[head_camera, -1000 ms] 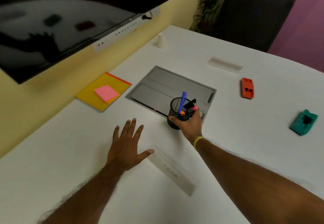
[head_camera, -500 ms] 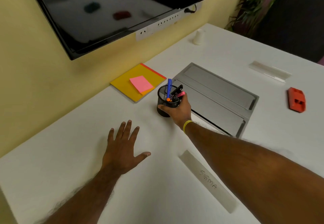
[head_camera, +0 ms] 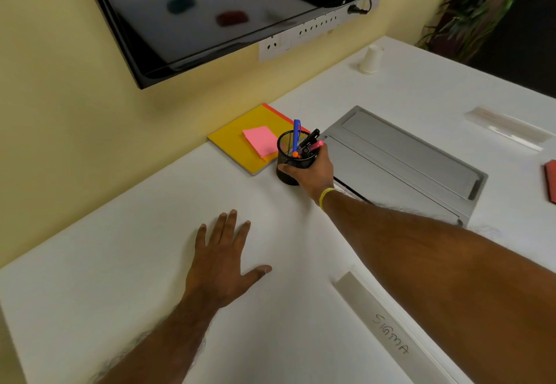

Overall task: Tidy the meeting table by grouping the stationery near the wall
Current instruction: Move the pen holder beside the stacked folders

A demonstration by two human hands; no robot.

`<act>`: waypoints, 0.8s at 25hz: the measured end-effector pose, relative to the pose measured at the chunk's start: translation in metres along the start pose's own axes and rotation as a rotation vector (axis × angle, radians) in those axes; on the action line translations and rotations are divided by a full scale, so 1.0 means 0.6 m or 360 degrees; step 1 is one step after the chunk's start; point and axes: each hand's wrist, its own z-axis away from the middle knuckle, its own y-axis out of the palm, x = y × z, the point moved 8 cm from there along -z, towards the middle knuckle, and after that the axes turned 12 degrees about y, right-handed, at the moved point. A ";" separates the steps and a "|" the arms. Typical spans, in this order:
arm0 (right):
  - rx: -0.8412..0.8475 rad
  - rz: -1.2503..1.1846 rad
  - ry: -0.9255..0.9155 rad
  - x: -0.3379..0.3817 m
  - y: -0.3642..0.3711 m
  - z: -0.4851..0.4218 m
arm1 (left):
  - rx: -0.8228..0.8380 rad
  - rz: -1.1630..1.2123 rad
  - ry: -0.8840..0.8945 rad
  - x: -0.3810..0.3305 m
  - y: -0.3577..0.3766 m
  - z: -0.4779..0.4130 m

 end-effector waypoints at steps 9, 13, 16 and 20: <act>0.0109 0.0362 0.0056 -0.024 -0.062 0.050 | 0.0037 -0.0054 0.0057 -0.027 -0.027 -0.006; 0.0165 0.0807 -0.0085 -0.034 -0.154 0.108 | 0.0015 -0.0083 0.0182 -0.070 -0.080 -0.029; 0.0077 0.1076 -0.0183 -0.041 -0.243 0.157 | -0.0044 -0.0070 0.0292 -0.129 -0.122 -0.058; -0.0122 0.1255 -0.0149 -0.078 -0.377 0.212 | -0.0102 -0.0026 0.0499 -0.244 -0.162 -0.104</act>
